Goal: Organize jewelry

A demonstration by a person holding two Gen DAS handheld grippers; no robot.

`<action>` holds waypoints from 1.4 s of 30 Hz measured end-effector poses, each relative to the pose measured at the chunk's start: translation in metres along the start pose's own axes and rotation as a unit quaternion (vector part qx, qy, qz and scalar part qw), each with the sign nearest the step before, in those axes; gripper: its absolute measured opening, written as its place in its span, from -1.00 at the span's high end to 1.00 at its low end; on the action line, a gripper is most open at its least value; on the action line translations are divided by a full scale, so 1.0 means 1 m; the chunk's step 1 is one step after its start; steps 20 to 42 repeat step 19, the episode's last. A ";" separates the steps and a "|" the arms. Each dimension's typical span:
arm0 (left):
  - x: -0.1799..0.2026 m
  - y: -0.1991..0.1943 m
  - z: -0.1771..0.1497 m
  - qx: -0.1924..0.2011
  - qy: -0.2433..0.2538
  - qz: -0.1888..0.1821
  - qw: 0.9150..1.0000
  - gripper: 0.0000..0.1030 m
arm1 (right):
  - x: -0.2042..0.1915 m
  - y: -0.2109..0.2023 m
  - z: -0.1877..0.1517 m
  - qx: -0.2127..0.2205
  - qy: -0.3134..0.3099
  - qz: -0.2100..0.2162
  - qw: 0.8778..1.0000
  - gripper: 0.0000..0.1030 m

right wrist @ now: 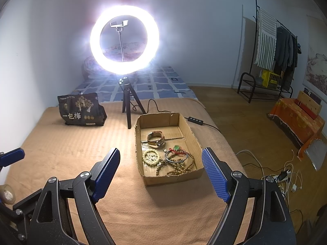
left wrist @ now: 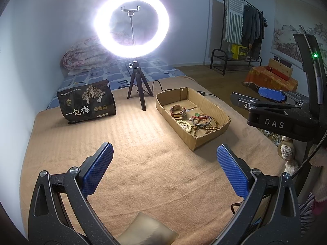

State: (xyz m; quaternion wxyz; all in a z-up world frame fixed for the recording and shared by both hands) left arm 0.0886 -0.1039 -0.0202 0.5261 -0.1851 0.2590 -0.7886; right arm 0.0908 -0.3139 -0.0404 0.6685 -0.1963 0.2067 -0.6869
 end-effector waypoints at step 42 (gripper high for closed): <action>-0.006 -0.005 -0.002 0.013 0.007 0.024 1.000 -1.00 | -0.003 0.005 -0.004 -0.014 -0.006 0.002 1.000 -0.60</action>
Point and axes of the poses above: each gripper's, at about its wrist camera, not at the fingertips, and y roughly the way its jaws point, x to its right, z to its top, the point moved 2 cm from there along y, roughly the way its jaws point, and after that the axes turned 1 degree about y, right-handed, at the moved point
